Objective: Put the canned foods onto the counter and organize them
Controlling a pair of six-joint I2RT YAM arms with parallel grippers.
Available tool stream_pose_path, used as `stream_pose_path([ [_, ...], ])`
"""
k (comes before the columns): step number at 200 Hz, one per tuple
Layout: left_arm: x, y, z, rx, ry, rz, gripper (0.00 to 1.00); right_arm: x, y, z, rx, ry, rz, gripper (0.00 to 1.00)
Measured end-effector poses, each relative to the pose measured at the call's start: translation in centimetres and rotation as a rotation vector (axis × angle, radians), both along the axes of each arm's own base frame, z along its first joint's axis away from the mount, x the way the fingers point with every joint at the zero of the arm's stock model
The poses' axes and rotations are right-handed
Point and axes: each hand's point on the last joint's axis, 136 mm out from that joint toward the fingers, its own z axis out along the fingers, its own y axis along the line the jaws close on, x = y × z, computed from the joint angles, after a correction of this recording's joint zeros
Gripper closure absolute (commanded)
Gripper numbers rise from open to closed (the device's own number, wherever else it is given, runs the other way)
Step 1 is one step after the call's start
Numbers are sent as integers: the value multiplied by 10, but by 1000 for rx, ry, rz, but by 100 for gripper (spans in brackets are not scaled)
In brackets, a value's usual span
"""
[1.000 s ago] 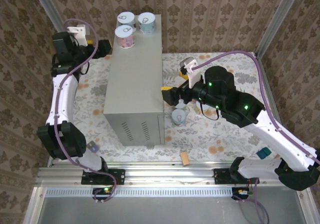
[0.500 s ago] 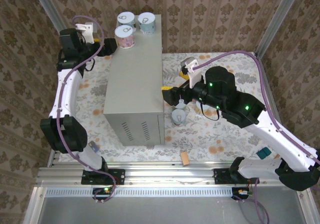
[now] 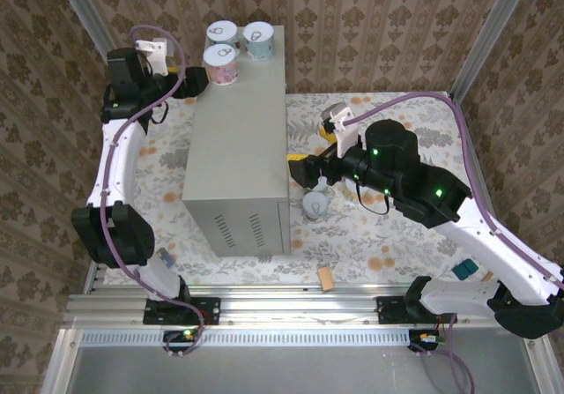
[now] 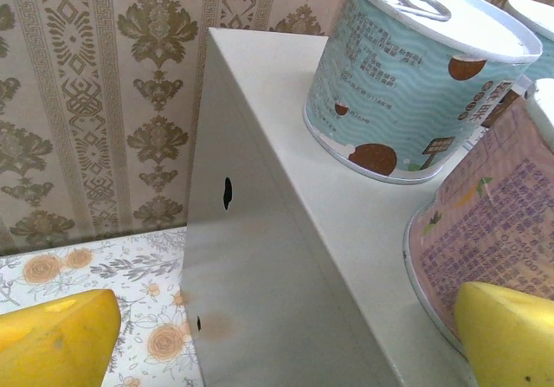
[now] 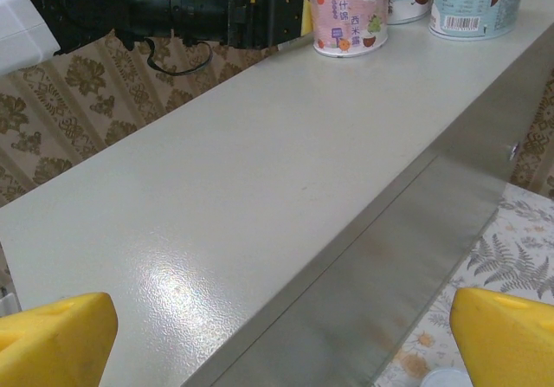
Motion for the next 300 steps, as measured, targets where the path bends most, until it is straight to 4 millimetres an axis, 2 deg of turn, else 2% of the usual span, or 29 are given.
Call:
stream_pose_path([
  [25, 1, 4, -1, 10, 4, 24, 0, 0, 0, 0, 1, -1, -2, 0],
  [46, -8, 10, 0, 30, 27, 59, 0, 1, -2, 0, -2, -2, -13, 0],
  [68, -29, 14, 15, 47, 16, 81, 0, 5, -8, -4, -18, 4, -53, 0],
  [87, -58, 12, 36, 65, -21, 83, 0, 11, -17, -12, -51, 21, -112, 0],
  [108, -96, -3, 63, 95, -81, 50, 0, 17, -29, -22, -80, 55, -179, 0],
  [124, -127, -24, 77, 127, -118, -4, 0, 25, -40, -31, -91, 94, -236, 0],
  [150, -169, -58, 80, 176, -130, -109, 0, 41, -64, -48, -96, 171, -336, 0],
  [168, -191, -74, 77, 199, -118, -166, 0, 50, -80, -61, -100, 222, -404, 0],
  [198, -228, -100, 73, 223, -114, -268, 0, 65, -110, -105, -152, 332, -530, 0],
  [230, -264, -128, 71, 239, -121, -389, 0, 73, -137, -179, -268, 480, -650, 0],
  [266, -279, -148, 64, 262, -121, -451, 0, 68, -154, -256, -396, 629, -725, 0],
  [300, -285, -170, 52, 295, -101, -501, 0, 69, -159, -304, -465, 713, -767, 1],
])
